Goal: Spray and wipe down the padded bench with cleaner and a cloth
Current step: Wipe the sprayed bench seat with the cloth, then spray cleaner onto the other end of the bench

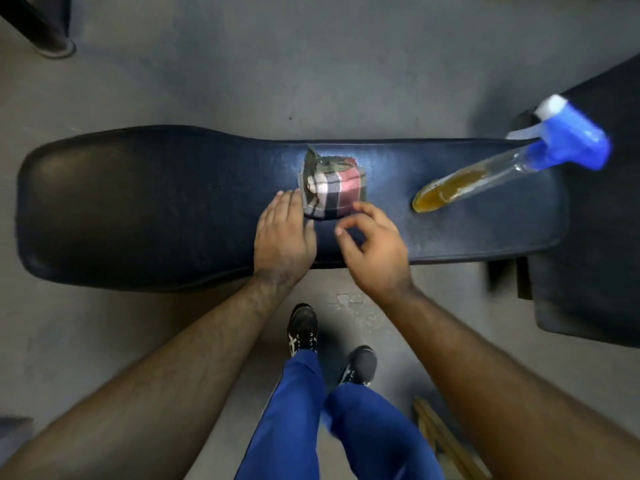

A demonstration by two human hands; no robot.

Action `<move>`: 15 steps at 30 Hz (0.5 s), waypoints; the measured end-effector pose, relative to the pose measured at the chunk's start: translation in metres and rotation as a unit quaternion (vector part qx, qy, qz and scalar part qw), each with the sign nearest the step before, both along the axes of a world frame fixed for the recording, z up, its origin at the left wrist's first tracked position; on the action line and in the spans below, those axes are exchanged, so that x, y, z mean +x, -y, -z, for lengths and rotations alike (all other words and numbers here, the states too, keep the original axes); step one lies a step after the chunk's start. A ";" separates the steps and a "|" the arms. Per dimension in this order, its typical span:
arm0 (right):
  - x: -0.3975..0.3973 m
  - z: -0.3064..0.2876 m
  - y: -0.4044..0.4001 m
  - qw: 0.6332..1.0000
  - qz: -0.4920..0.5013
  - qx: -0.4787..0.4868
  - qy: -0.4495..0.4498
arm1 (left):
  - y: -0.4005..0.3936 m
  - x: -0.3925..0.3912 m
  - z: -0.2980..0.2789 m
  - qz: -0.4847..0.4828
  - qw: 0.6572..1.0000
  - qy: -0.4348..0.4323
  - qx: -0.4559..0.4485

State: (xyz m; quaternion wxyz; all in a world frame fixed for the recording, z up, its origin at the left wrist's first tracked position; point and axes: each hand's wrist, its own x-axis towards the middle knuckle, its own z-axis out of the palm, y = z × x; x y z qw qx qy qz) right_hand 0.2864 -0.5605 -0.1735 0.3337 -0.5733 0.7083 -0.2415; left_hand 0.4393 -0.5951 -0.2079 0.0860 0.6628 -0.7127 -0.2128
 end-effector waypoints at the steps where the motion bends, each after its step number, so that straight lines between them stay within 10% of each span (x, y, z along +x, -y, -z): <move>1: -0.015 -0.009 -0.011 0.998 0.051 0.010 0.034 | -0.003 -0.005 -0.007 0.002 1.000 -0.009 -0.001; 9: -0.123 -0.035 -0.021 0.947 0.296 -0.039 0.116 | -0.009 -0.086 -0.043 0.097 0.993 -0.051 0.039; 15: -0.175 -0.053 0.015 0.953 0.234 -0.061 0.185 | -0.012 -0.144 -0.066 0.052 0.995 -0.065 0.046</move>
